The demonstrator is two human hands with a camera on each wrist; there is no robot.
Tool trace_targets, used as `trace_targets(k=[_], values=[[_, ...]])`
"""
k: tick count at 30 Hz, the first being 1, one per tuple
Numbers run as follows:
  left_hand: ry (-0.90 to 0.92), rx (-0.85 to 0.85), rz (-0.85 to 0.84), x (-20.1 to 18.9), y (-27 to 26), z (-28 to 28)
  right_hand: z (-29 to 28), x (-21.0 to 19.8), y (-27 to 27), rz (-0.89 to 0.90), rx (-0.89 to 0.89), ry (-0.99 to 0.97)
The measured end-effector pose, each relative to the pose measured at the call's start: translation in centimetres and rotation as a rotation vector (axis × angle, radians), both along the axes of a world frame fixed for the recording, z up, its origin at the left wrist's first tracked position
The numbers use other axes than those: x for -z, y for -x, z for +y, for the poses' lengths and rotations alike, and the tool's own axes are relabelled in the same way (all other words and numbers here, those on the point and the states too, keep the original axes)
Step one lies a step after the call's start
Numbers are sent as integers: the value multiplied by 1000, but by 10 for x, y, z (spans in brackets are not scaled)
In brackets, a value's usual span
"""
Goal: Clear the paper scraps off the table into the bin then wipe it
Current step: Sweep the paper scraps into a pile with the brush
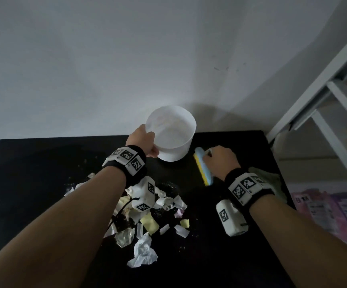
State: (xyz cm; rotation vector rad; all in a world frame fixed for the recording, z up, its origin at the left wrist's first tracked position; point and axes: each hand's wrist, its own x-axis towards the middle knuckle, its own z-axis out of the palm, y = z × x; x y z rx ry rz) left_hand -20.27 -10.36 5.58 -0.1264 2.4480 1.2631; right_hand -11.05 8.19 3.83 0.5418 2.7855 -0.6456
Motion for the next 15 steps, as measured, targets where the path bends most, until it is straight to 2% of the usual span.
trace_targets(k=[3, 5, 8, 12, 15], values=[[10, -50, 34, 0, -4, -17, 11, -6, -5, 0, 72, -173], [18, -72, 57, -1, -8, -29, 11, -4, -10, -100, 73, -213], [16, -93, 82, -5, -16, -46, -17, 6, -16, -169, -5, -186], [-2, -154, 105, -11, -26, -73, -70, 11, -9, -113, -129, -57], [-8, -210, 141, -12, -33, -93, -88, 5, 1, -71, -192, 12]])
